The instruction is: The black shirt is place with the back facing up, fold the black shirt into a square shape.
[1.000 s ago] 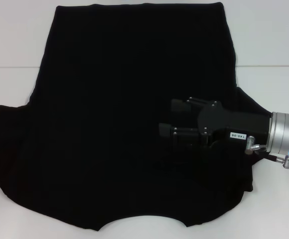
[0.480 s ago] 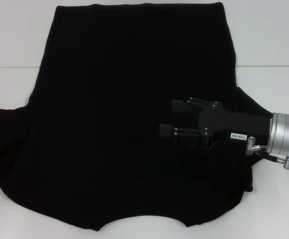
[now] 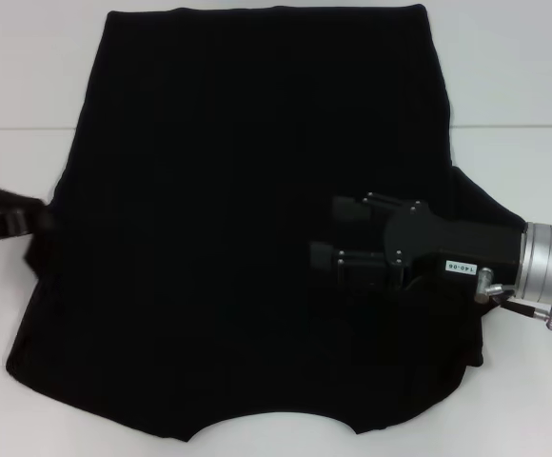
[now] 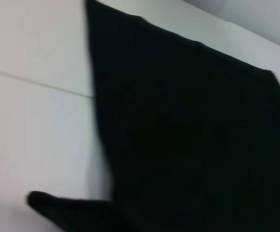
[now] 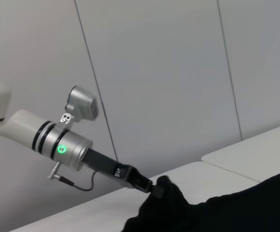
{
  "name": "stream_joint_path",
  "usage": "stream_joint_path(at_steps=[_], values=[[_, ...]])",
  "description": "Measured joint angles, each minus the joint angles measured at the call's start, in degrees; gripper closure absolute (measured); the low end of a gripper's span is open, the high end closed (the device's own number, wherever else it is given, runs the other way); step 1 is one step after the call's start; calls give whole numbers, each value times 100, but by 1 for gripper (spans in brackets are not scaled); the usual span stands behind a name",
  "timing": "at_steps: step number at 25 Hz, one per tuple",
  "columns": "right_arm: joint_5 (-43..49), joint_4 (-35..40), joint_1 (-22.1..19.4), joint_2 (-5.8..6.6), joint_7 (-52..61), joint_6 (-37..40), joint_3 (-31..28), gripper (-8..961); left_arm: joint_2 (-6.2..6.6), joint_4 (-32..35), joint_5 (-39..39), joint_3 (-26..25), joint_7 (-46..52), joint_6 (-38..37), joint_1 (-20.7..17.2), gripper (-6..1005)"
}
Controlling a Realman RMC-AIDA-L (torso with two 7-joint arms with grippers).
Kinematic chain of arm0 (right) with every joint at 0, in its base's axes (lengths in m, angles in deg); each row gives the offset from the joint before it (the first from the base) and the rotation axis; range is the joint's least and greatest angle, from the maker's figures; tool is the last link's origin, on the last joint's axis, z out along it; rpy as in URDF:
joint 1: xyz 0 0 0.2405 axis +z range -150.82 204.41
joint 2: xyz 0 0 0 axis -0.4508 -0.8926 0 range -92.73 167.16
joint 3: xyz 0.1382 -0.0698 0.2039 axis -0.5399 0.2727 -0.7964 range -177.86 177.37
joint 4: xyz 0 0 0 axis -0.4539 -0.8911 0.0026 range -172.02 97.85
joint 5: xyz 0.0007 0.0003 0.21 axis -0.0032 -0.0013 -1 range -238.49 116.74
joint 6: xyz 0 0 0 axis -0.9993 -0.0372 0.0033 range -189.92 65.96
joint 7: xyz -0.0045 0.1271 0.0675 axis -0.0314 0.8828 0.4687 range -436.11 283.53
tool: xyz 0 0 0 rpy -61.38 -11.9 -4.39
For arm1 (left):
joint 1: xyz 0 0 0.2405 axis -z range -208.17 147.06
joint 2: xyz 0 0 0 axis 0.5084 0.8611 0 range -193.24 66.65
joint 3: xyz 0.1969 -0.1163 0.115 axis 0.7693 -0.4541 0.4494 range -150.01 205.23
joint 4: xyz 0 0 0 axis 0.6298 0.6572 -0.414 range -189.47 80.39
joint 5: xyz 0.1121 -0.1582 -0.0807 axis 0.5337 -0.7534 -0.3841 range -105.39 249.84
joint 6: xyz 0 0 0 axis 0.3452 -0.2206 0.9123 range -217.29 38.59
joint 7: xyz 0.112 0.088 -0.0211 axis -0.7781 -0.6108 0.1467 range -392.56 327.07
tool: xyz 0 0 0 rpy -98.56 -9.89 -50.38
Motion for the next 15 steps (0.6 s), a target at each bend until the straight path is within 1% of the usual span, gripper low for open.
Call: stream_joint_path(at_steps=[3,8,11,13,15], values=[[0,0,-30,-1,0,6,0,71,-79,-127,-161,133,-270,-84,90,987],[0,0,-47,-9,0,13,1,71,-248,-296,-765,596,-1014,-389,111,987],[0,0,-54,-9,0,20,0,71,-348,-355,-861,778,-1236,-387,110,987],[1,0,-56,-9,0,20,-3,71,-350,-448,-863,848,-1250,-372,132,987],[0,0,-56,-9,0,21,-11,71,-304,-573,-875,893,-1226,-371,162,988]])
